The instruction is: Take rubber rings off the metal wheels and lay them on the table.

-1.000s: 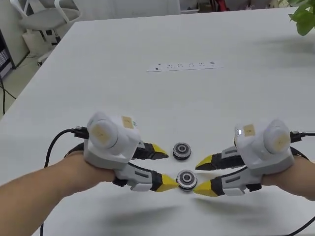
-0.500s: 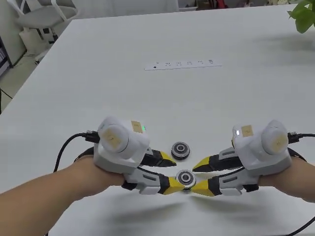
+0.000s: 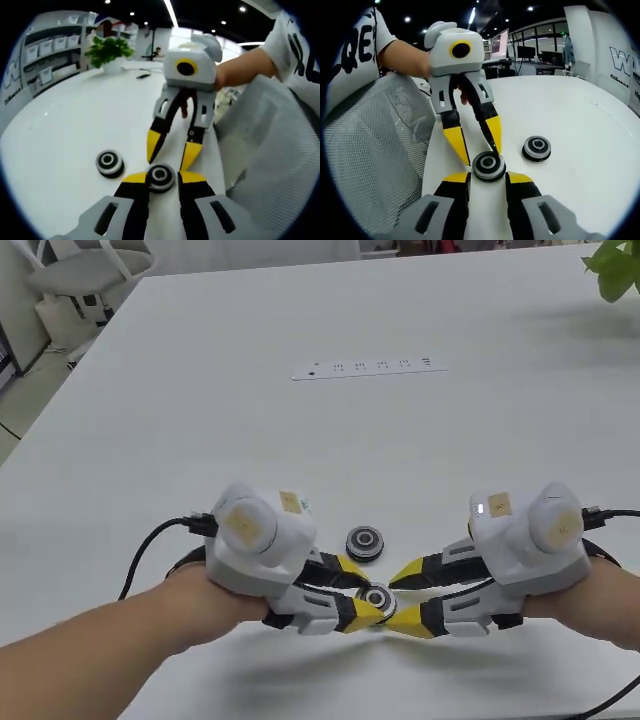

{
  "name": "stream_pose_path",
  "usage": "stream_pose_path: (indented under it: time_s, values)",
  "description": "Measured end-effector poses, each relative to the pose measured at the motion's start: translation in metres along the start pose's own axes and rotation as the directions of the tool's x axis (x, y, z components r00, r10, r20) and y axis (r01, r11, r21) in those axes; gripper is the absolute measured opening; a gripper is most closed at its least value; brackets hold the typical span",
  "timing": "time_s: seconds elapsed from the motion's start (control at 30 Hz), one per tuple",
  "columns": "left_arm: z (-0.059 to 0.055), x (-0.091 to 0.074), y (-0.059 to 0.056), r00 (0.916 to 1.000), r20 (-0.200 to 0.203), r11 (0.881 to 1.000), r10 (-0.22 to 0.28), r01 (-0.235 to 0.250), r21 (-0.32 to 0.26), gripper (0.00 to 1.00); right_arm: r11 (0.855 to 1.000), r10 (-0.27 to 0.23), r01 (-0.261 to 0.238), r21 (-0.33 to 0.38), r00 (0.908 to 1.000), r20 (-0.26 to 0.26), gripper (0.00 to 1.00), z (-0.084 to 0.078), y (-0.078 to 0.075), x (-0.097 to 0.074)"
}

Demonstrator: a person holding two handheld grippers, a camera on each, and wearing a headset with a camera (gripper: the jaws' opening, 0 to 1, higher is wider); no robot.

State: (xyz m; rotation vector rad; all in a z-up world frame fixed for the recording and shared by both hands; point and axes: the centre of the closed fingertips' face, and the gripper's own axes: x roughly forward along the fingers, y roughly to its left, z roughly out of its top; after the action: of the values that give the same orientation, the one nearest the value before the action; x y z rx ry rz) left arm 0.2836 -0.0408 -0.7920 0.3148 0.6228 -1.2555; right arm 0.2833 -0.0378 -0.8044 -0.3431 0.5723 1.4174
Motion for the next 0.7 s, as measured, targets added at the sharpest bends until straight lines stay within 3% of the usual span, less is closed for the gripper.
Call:
stream_pose_path:
  time_s: [0.2,0.27,0.3,0.7]
  values:
    - [-0.0016,0.0028,0.0022,0.999,-0.017,0.996,0.042,-0.04,0.082,0.17,1.0,-0.009,0.009,0.002,0.9999,0.005,0.26,0.0003,-0.0012,-0.0007]
    - [-0.0022,0.0029,0.0051,0.9973,-0.025,0.987,0.068,-0.064,0.146,0.15,1.0,-0.009,0.009,0.005,0.9999,0.005,0.26,0.0004,-0.001,-0.0005]
    - [-0.0022,0.0038,0.0017,0.998,-0.025,0.991,0.057,-0.054,0.124,0.15,1.0,-0.008,0.008,0.007,0.9999,0.007,0.26,0.0007,-0.0006,-0.0002]
    - [-0.0015,0.002,0.0021,0.9962,-0.004,0.99,0.087,-0.086,0.108,0.14,0.999,-0.011,0.012,0.031,0.9999,-0.006,0.3,0.0,0.0031,0.0081]
